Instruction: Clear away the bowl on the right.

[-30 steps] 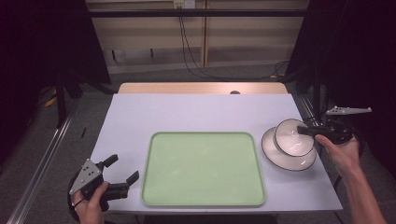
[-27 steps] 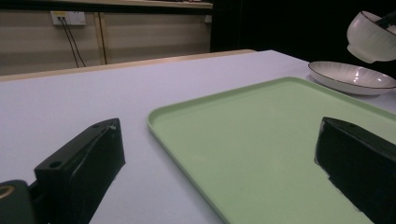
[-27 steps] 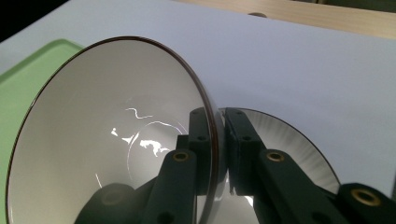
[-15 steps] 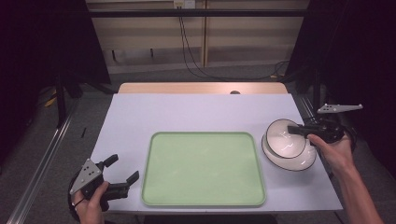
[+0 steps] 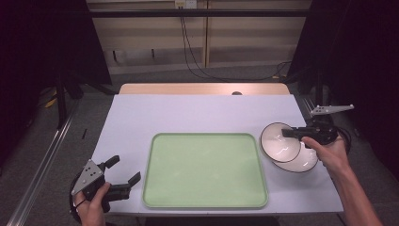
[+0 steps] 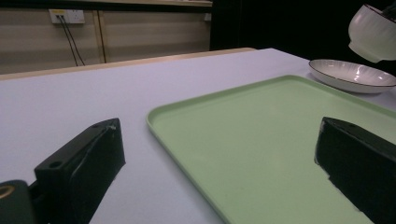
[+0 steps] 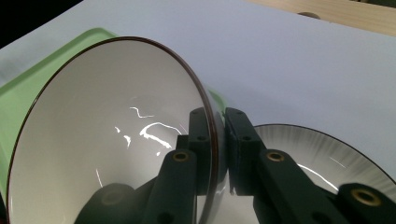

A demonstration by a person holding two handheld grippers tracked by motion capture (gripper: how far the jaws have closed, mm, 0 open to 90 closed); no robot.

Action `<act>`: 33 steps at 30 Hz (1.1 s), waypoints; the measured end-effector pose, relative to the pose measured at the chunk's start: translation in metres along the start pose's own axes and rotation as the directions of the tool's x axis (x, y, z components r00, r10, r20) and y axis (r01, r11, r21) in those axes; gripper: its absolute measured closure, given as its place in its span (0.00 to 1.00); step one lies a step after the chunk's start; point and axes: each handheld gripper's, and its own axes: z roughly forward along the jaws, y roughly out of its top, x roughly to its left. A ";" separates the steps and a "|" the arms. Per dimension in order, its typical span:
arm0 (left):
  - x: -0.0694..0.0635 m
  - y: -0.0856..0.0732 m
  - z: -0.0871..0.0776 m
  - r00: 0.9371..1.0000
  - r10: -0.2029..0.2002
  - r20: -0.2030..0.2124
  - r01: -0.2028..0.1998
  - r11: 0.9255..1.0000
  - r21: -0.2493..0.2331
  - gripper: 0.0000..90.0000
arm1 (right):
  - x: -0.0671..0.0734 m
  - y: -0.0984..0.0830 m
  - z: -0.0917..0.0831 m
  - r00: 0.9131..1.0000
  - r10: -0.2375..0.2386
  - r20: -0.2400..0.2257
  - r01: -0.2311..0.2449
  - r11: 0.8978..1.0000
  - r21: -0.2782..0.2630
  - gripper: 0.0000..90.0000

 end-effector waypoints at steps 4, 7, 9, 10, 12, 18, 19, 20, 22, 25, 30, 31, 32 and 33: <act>-0.001 0.000 0.001 1.000 -0.003 0.002 0.003 1.000 0.002 0.02 | 0.004 0.005 0.006 1.000 -0.015 -0.014 0.015 1.000 0.007 0.92; -0.001 0.000 0.001 1.000 0.000 0.000 0.000 1.000 0.003 0.02 | 0.008 0.011 0.011 0.999 -0.024 -0.027 0.025 1.000 0.011 0.92; -0.001 0.000 0.001 1.000 -0.004 0.001 0.004 1.000 0.001 0.02 | 0.010 0.014 0.014 0.999 -0.033 -0.032 0.033 0.999 0.009 0.92; -0.001 0.000 0.000 1.000 -0.004 0.000 0.004 1.000 -0.001 0.02 | 0.011 0.016 0.016 0.999 -0.035 -0.031 0.036 0.999 0.009 0.92; -0.001 0.000 0.000 1.000 -0.002 0.003 0.002 1.000 0.000 0.02 | 0.015 0.019 0.021 0.999 -0.044 -0.028 0.044 0.999 0.009 0.92; -0.002 0.000 0.000 1.000 -0.006 0.005 0.006 1.000 -0.002 0.02 | 0.019 0.025 0.033 0.998 -0.045 -0.041 0.046 0.999 0.018 0.92; -0.001 0.000 0.000 1.000 -0.003 0.002 0.003 1.000 -0.003 0.02 | 0.020 0.026 0.035 0.998 -0.044 -0.044 0.045 0.999 0.023 0.92; -0.001 0.000 -0.001 1.000 0.002 0.001 -0.002 1.000 -0.001 0.02 | 0.020 0.028 0.037 0.998 -0.040 -0.046 0.041 0.999 0.025 0.92; -0.001 0.000 0.000 1.000 -0.002 0.002 0.002 1.000 -0.004 0.02 | 0.020 0.033 0.041 0.998 -0.045 -0.048 0.046 0.998 0.030 0.92; -0.001 0.000 0.001 1.000 0.001 0.004 -0.001 1.000 -0.003 0.02 | 0.020 0.039 0.047 0.998 -0.041 -0.050 0.042 0.999 0.029 0.92; -0.001 0.000 0.001 1.000 0.002 0.003 -0.002 1.000 -0.001 0.02 | 0.020 0.048 0.056 0.998 -0.027 -0.048 0.029 0.999 0.038 0.92; -0.001 0.000 0.001 1.000 0.002 0.005 -0.002 1.000 -0.001 0.02 | 0.019 0.050 0.058 0.998 -0.025 -0.052 0.027 0.999 0.038 0.92; -0.001 0.000 0.001 1.000 0.005 0.004 -0.005 1.000 0.001 0.02 | 0.018 0.052 0.061 0.998 -0.020 -0.053 0.022 0.999 0.037 0.92; -0.001 -0.001 0.001 1.000 0.005 0.004 -0.005 1.000 0.001 0.02 | 0.017 0.053 0.062 0.998 -0.010 -0.054 0.013 0.999 0.043 0.92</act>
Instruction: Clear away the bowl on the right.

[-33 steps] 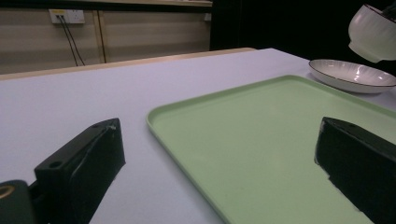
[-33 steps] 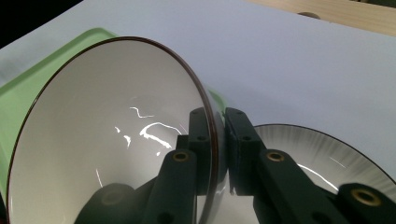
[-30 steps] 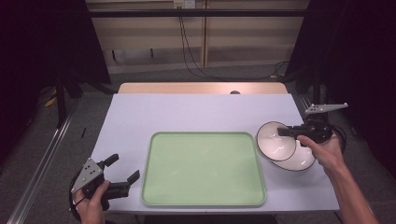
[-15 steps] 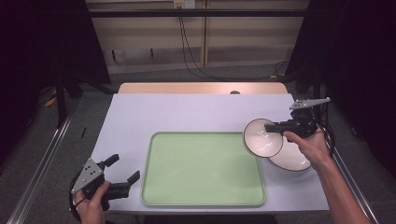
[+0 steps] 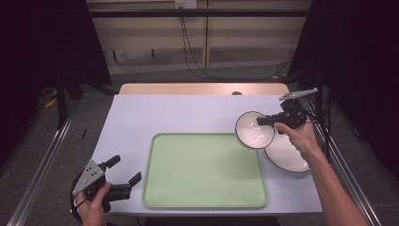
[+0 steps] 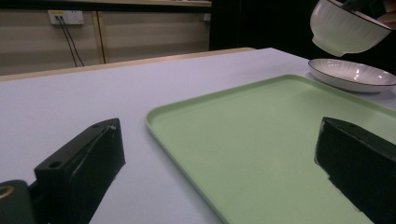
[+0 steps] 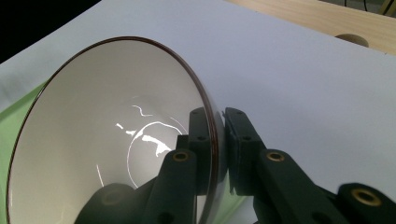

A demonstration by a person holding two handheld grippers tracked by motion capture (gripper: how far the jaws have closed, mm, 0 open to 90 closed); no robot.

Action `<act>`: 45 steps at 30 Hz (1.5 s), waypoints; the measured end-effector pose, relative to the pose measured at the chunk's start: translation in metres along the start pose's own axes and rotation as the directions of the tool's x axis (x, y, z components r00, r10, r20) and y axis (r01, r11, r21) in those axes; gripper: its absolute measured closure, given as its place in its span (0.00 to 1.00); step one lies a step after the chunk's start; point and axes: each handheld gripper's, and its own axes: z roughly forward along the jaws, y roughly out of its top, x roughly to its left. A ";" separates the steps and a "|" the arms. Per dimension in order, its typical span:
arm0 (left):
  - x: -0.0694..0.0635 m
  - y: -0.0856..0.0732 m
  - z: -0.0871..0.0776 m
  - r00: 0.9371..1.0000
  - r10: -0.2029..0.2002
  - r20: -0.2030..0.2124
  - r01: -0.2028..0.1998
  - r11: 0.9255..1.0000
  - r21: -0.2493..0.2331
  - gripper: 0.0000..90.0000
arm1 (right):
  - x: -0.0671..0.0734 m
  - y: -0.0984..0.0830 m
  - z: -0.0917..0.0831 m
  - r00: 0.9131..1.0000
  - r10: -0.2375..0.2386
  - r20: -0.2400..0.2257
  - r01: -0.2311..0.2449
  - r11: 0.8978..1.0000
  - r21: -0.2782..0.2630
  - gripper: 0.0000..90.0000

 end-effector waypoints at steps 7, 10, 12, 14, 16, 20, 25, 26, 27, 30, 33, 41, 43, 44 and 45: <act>0.000 0.000 0.000 1.000 0.002 -0.003 -0.002 1.000 0.003 0.02 | -0.009 0.003 0.017 0.999 0.037 0.024 -0.038 0.999 0.034 0.92; 0.000 0.000 0.000 1.000 0.002 -0.002 -0.002 1.000 0.002 0.02 | -0.010 0.003 0.025 0.998 0.060 0.022 -0.061 0.997 0.045 0.92; -0.001 0.000 0.000 1.000 0.000 0.000 0.000 1.000 -0.001 0.02 | -0.011 0.004 0.031 0.997 0.070 0.030 -0.072 0.996 0.055 0.92; -0.001 0.000 0.000 1.000 0.004 0.000 -0.004 1.000 -0.002 0.02 | -0.013 0.003 0.035 0.996 0.082 0.034 -0.084 0.994 0.064 0.92; 0.000 0.000 -0.001 1.000 0.009 0.000 -0.009 1.000 0.004 0.02 | -0.015 0.003 0.038 0.995 0.090 0.044 -0.093 0.993 0.074 0.92; -0.001 0.000 0.000 1.000 0.002 0.000 -0.002 1.000 0.000 0.02 | -0.017 0.001 0.044 0.994 0.096 0.051 -0.100 0.991 0.087 0.92; 0.000 0.000 -0.001 1.000 0.005 0.003 -0.005 1.000 -0.001 0.02 | -0.018 -0.001 0.050 0.992 0.109 0.061 -0.115 0.988 0.107 0.92; 0.000 0.000 -0.001 1.000 0.004 0.004 -0.004 1.000 -0.001 0.02 | -0.019 -0.002 0.052 0.991 0.114 0.066 -0.121 0.987 0.104 0.92; 0.000 0.000 -0.001 1.000 -0.001 0.002 0.001 1.000 -0.005 0.02 | -0.020 -0.003 0.053 0.991 0.118 0.065 -0.124 0.986 0.111 0.92; 0.000 0.000 -0.001 1.000 0.009 0.002 -0.009 1.000 0.002 0.02 | -0.020 -0.004 0.057 0.991 0.119 0.068 -0.127 0.983 0.130 0.92; 0.000 0.000 0.000 1.000 0.003 0.004 -0.003 1.000 -0.001 0.02 | -0.021 -0.005 0.061 0.990 0.123 0.064 -0.131 0.982 0.138 0.92; 0.000 0.000 -0.001 1.000 -0.001 0.003 0.001 1.000 -0.002 0.02 | -0.021 -0.010 0.070 0.990 0.122 0.075 -0.134 0.974 0.183 0.92; 0.000 0.000 0.000 1.000 -0.001 0.002 0.001 1.000 -0.002 0.02 | -0.021 -0.010 0.071 0.990 0.116 0.080 -0.129 0.974 0.186 0.92; 0.000 0.000 -0.001 1.000 -0.002 0.001 0.002 1.000 -0.003 0.02 | -0.021 -0.011 0.072 0.990 0.121 0.078 -0.133 0.974 0.184 0.92; 0.000 0.000 -0.001 1.000 -0.002 0.001 0.002 1.000 -0.003 0.02 | -0.021 -0.012 0.073 0.990 0.122 0.074 -0.134 0.974 0.183 0.92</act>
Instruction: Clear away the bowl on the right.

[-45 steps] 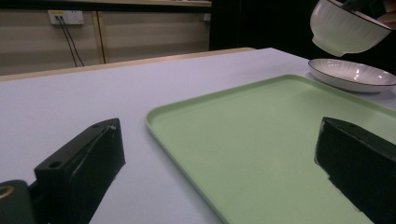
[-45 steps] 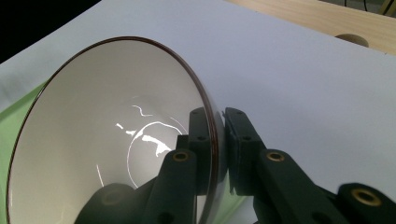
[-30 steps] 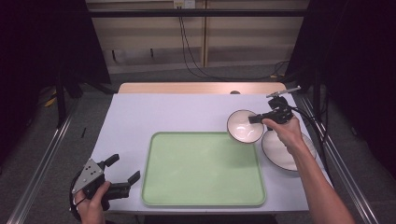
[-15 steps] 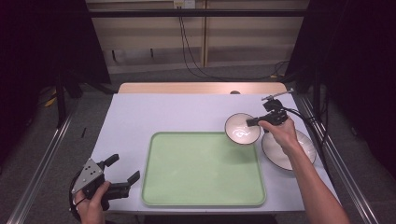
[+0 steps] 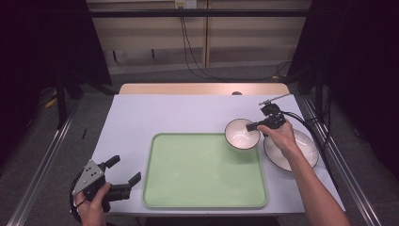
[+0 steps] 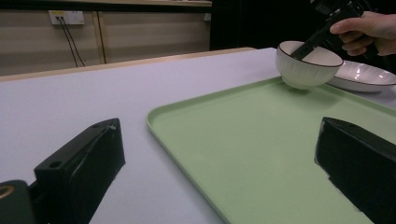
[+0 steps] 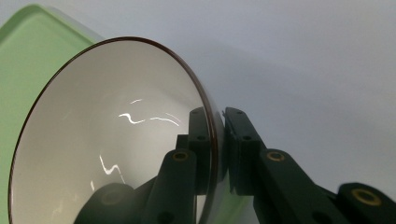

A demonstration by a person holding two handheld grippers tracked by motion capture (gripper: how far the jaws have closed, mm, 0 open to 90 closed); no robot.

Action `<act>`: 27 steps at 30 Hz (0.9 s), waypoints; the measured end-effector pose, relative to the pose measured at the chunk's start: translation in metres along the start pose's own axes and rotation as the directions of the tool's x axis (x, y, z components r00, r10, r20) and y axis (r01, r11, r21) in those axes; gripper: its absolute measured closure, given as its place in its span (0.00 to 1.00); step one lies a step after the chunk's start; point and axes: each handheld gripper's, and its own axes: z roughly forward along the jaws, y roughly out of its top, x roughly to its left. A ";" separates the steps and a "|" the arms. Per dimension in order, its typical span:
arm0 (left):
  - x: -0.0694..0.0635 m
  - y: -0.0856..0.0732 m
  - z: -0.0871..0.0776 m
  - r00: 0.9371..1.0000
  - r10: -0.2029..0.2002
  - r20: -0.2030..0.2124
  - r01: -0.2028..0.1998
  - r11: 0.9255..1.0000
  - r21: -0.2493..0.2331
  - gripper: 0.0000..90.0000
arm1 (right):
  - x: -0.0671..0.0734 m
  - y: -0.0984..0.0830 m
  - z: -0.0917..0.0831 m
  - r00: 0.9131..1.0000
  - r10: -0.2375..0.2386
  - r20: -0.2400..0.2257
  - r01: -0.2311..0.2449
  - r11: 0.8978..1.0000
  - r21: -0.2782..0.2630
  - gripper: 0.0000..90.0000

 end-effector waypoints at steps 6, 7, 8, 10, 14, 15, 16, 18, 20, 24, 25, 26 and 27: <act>0.000 0.000 -0.001 1.000 0.001 -0.005 -0.001 1.000 0.000 0.02 | -0.001 -0.002 0.005 1.000 0.006 0.006 -0.006 1.000 0.024 0.92; 0.000 0.000 0.000 1.000 0.000 -0.006 0.000 1.000 -0.001 0.02 | -0.001 -0.001 0.006 1.000 0.005 0.012 -0.005 0.999 0.032 0.92; 0.000 0.000 -0.001 1.000 -0.001 -0.005 0.001 1.000 0.000 0.02 | -0.001 -0.001 0.006 1.000 0.001 0.011 -0.001 1.000 0.031 0.92; 0.000 0.000 -0.001 1.000 0.000 -0.005 0.000 1.000 0.001 0.02 | -0.002 -0.001 0.007 1.000 0.003 0.014 -0.003 1.000 0.028 0.92; 0.000 0.000 -0.001 1.000 0.000 -0.007 0.000 1.000 0.001 0.02 | -0.002 -0.002 0.007 1.000 0.007 0.012 -0.008 1.000 0.029 0.92; 0.000 0.000 -0.001 1.000 0.000 -0.008 0.000 1.000 0.001 0.02 | -0.002 -0.002 0.007 1.000 0.010 0.015 -0.011 0.999 0.032 0.92; 0.000 0.000 -0.001 1.000 0.000 -0.007 0.000 1.000 0.000 0.02 | -0.002 -0.003 0.007 1.000 0.007 0.017 -0.008 1.000 0.029 0.92; 0.000 0.000 -0.001 1.000 0.000 -0.006 0.000 1.000 -0.001 0.02 | -0.002 -0.004 0.008 1.000 0.008 0.023 -0.008 1.000 0.029 0.92; 0.000 0.000 -0.001 1.000 -0.002 -0.008 0.002 1.000 -0.001 0.02 | -0.002 -0.005 0.008 0.999 0.001 0.036 -0.002 0.999 0.033 0.92; 0.000 0.000 -0.001 1.000 0.000 -0.006 0.000 1.000 0.001 0.02 | -0.006 -0.009 0.009 0.999 0.025 0.025 -0.025 1.000 0.012 0.92; 0.000 0.000 -0.001 1.000 -0.002 -0.006 0.002 1.000 0.001 0.02 | -0.008 -0.010 0.009 0.999 0.027 0.020 -0.027 1.000 0.003 0.92; 0.000 0.000 0.000 1.000 0.000 -0.005 0.000 1.000 0.000 0.02 | -0.008 -0.011 0.010 0.999 0.019 0.026 -0.019 1.000 0.003 0.93; 0.000 0.000 0.000 1.000 -0.001 -0.003 0.001 1.000 0.001 0.02 | -0.008 -0.012 0.010 0.999 0.021 0.035 -0.022 1.000 0.009 0.93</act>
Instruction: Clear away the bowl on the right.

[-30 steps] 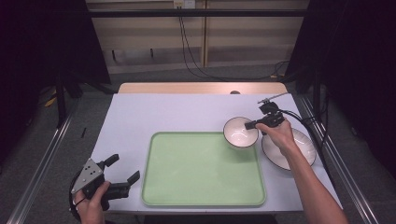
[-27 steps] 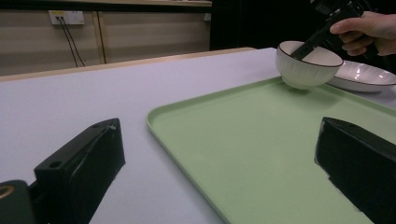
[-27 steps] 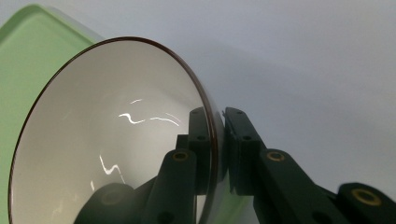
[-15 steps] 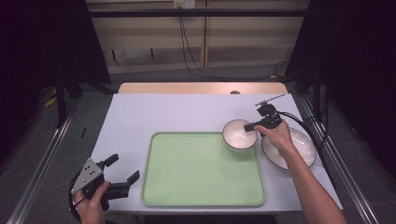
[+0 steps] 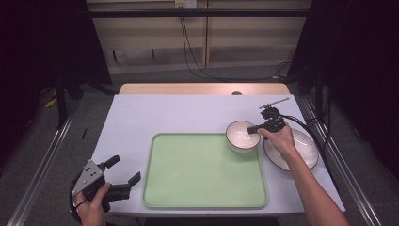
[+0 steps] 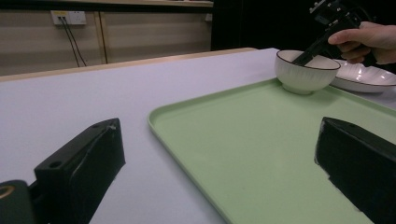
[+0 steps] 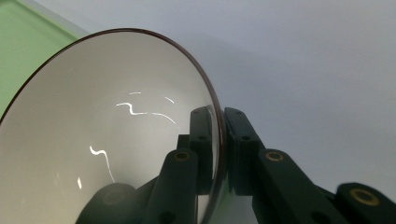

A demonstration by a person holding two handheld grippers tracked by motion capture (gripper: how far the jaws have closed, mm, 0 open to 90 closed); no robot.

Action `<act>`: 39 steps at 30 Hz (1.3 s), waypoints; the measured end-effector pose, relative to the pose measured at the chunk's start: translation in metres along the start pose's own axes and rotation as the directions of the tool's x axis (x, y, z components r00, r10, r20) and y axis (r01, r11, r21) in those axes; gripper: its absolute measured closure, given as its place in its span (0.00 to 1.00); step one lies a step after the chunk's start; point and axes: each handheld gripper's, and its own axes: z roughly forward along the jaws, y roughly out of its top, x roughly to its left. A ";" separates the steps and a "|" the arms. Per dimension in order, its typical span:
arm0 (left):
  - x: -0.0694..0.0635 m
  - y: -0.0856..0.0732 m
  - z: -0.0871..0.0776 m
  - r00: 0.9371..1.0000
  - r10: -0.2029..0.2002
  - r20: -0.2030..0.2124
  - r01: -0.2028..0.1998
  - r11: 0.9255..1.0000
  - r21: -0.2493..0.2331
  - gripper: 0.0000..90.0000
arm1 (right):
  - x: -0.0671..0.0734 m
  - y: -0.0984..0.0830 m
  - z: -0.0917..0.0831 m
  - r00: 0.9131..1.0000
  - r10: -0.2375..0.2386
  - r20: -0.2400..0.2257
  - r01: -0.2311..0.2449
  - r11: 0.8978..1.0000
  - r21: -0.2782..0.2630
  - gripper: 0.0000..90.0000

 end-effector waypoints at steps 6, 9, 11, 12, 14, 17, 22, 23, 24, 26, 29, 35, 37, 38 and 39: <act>0.000 0.000 0.000 1.000 0.000 -0.001 0.000 1.000 -0.002 0.02 | 0.000 -0.001 0.001 1.000 -0.005 0.007 0.005 1.000 -0.006 0.93; 0.000 0.000 0.000 1.000 -0.005 0.004 0.005 1.000 -0.002 0.02 | 0.000 -0.002 0.001 1.000 -0.020 0.013 0.020 1.000 -0.012 0.93; 0.000 0.000 0.000 1.000 -0.001 0.000 0.001 1.000 -0.002 0.02 | 0.000 -0.002 0.001 1.000 -0.021 0.012 0.022 1.000 -0.015 0.93; 0.000 0.000 0.000 1.000 -0.001 0.000 0.001 1.000 -0.002 0.02 | 0.001 -0.003 0.002 1.000 -0.022 0.016 0.022 1.000 -0.018 0.93; 0.000 0.000 0.000 1.000 0.000 0.003 0.000 1.000 -0.001 0.02 | 0.001 -0.003 0.002 0.999 -0.032 0.019 0.033 0.999 -0.017 0.93; 0.000 0.000 -0.001 1.000 0.000 0.003 0.000 1.000 -0.004 0.02 | 0.001 -0.004 0.002 0.999 -0.027 0.020 0.027 0.999 -0.027 0.92; 0.000 0.001 -0.002 1.000 0.005 0.001 -0.005 1.000 -0.005 0.02 | 0.001 -0.005 0.003 0.999 -0.032 0.025 0.032 0.999 -0.035 0.91; 0.000 0.000 -0.002 1.000 0.004 0.002 -0.004 1.000 -0.005 0.02 | 0.002 -0.005 0.003 0.999 -0.032 0.030 0.033 0.999 -0.038 0.91; 0.000 0.000 -0.002 1.000 -0.001 0.000 0.001 1.000 -0.010 0.02 | 0.002 -0.005 0.003 0.999 -0.035 0.034 0.036 0.999 -0.035 0.88; 0.000 0.000 -0.002 1.000 0.001 0.001 -0.001 1.000 -0.009 0.02 | 0.002 -0.005 0.004 0.998 -0.038 0.041 0.040 0.998 -0.041 0.87; 0.000 0.001 -0.002 1.000 0.006 0.002 -0.006 1.000 -0.007 0.02 | 0.002 -0.006 0.005 0.997 -0.049 0.052 0.052 0.998 -0.048 0.76; 0.000 0.000 -0.002 1.000 0.004 0.004 -0.004 1.000 -0.006 0.02 | 0.003 -0.004 0.001 0.998 -0.044 0.040 0.046 0.998 -0.050 0.52; 0.000 0.000 -0.002 1.000 0.005 0.004 -0.005 1.000 -0.005 0.02 | 0.002 -0.004 0.001 0.997 -0.052 0.051 0.054 0.998 -0.045 0.42; 0.000 0.001 -0.002 1.000 0.008 0.004 -0.008 1.000 -0.005 0.02 | 0.002 -0.005 0.002 0.997 -0.058 0.057 0.060 0.997 -0.045 0.37; 0.000 0.001 -0.002 1.000 0.010 0.004 -0.010 1.000 -0.005 0.02 | 0.002 -0.005 0.002 0.997 -0.065 0.052 0.067 0.997 -0.049 0.33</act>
